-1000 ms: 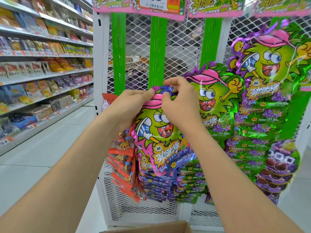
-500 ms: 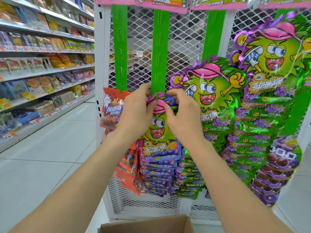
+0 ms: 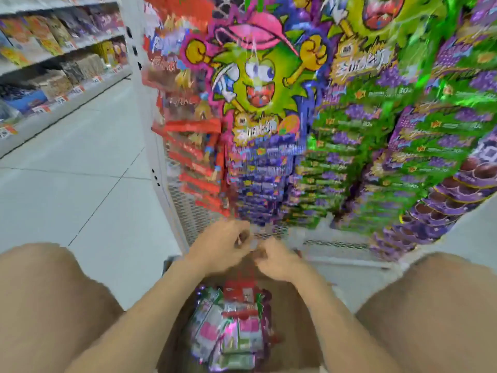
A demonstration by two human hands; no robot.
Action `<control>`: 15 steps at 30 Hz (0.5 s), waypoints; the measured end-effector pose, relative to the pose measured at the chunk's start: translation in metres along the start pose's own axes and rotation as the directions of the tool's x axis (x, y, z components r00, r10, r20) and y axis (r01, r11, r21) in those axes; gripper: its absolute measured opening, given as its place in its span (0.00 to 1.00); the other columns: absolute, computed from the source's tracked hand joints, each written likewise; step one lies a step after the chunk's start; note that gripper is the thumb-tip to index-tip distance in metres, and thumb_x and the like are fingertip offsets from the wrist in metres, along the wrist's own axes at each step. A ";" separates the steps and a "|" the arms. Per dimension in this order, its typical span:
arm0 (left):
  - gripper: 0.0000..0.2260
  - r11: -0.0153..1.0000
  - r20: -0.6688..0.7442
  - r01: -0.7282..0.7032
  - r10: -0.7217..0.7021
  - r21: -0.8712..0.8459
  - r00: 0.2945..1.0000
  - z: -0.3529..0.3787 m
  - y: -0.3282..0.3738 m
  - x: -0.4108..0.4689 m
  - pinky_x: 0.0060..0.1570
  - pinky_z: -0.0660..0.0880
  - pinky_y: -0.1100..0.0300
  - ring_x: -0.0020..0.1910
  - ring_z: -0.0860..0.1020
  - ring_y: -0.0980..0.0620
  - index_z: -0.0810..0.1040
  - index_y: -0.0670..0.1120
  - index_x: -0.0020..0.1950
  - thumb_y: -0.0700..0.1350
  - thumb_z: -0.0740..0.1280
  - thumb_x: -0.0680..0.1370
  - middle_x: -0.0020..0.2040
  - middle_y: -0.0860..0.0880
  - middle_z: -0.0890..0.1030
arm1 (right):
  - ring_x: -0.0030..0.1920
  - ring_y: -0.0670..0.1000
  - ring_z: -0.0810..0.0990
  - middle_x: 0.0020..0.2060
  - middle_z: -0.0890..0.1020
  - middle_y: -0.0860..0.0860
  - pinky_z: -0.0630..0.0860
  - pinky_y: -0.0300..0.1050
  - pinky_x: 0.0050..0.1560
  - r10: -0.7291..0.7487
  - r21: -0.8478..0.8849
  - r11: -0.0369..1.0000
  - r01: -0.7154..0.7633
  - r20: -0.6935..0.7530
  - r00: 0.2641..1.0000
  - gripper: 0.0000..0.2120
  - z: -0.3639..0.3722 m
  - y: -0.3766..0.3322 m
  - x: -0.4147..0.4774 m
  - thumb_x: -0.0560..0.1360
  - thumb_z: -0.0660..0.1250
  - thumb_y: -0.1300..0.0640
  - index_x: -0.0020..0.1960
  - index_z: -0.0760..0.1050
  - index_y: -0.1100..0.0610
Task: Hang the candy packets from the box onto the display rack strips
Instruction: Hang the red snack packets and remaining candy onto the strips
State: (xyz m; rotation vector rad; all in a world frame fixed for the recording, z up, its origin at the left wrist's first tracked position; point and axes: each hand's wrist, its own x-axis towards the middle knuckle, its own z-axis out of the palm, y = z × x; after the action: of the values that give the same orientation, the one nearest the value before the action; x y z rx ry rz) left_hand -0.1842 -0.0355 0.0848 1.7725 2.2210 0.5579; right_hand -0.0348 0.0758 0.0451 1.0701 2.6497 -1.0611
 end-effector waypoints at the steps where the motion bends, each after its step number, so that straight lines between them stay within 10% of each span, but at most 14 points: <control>1: 0.07 0.998 0.159 0.052 -0.048 -0.023 0.986 0.022 -0.013 -0.004 0.48 0.79 0.51 0.48 0.82 0.45 0.82 0.50 0.51 0.49 0.66 0.80 0.46 0.50 0.84 | 0.43 0.58 0.78 0.42 0.81 0.61 0.72 0.43 0.42 0.070 -0.045 0.997 -0.065 0.108 0.992 0.11 0.022 0.018 0.004 0.79 0.62 0.60 0.47 0.81 0.63; 10: 0.12 0.919 0.650 0.378 -0.356 0.113 0.672 0.150 -0.106 -0.058 0.59 0.79 0.53 0.60 0.82 0.45 0.84 0.46 0.62 0.40 0.64 0.82 0.60 0.46 0.85 | 0.43 0.53 0.82 0.44 0.85 0.52 0.79 0.42 0.45 0.532 -0.030 0.843 -0.536 0.191 0.825 0.04 0.211 0.129 0.019 0.76 0.70 0.60 0.49 0.83 0.59; 15: 0.14 0.908 0.622 0.368 -0.409 0.201 0.668 0.178 -0.114 -0.063 0.61 0.77 0.53 0.63 0.80 0.41 0.80 0.42 0.67 0.44 0.60 0.86 0.64 0.42 0.82 | 0.52 0.56 0.86 0.53 0.86 0.55 0.83 0.44 0.47 0.682 0.152 0.701 -0.697 0.146 0.717 0.12 0.242 0.110 0.022 0.75 0.74 0.55 0.56 0.81 0.58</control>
State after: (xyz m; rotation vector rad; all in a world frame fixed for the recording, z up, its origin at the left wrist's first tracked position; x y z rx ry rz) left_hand -0.1950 -0.0928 -0.1274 1.1702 1.9917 -0.2151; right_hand -0.0199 -0.0094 -0.2069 1.8125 1.7953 -1.1407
